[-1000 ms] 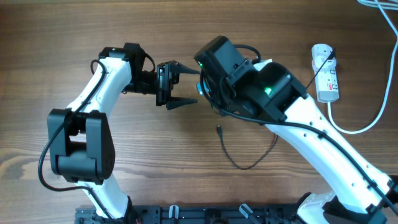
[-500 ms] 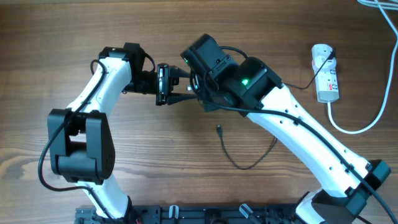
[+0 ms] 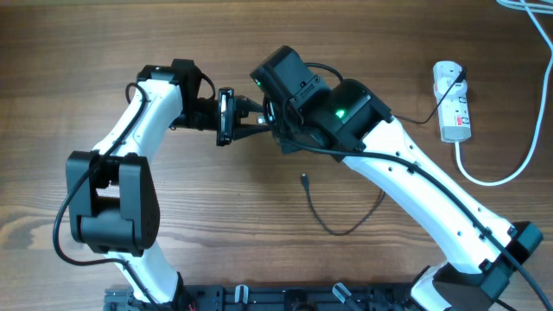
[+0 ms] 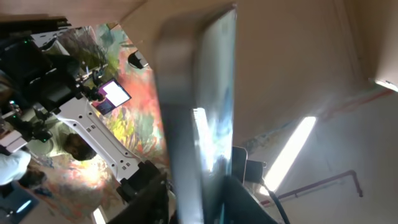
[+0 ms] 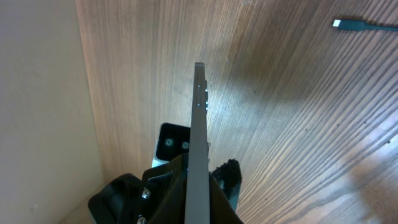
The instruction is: Plug charger to phone and switch on socket
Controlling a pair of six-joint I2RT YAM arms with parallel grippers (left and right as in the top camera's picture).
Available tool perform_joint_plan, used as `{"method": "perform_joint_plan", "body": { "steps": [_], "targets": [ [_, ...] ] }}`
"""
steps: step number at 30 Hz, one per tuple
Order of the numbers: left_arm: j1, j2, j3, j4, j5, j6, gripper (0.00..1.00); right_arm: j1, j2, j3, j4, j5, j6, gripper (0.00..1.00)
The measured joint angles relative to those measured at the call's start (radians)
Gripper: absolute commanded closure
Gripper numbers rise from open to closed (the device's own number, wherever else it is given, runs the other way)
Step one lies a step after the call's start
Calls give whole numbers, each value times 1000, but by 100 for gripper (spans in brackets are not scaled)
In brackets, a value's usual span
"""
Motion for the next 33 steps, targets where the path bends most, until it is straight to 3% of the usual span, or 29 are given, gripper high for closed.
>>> {"method": "perform_joint_plan", "body": {
  "steps": [13, 19, 25, 28, 33],
  "targets": [
    [2, 0, 1, 17, 2, 0, 84, 1, 0, 0, -3, -12, 10, 95],
    [10, 0, 3, 9, 2, -31, 96, 2, 0, 0, -1, -14, 55, 93],
    [11, 0, 7, 16, -8, -32, 96, 6, 0, -1, 6, -13, -2, 27],
    [6, 0, 7, 18, -16, -23, 96, -3, 0, -1, 6, -10, -80, 11],
    [6, 0, 7, 64, -16, -21, 96, -49, -9, -1, 6, -9, -278, 5]
  ]
}}
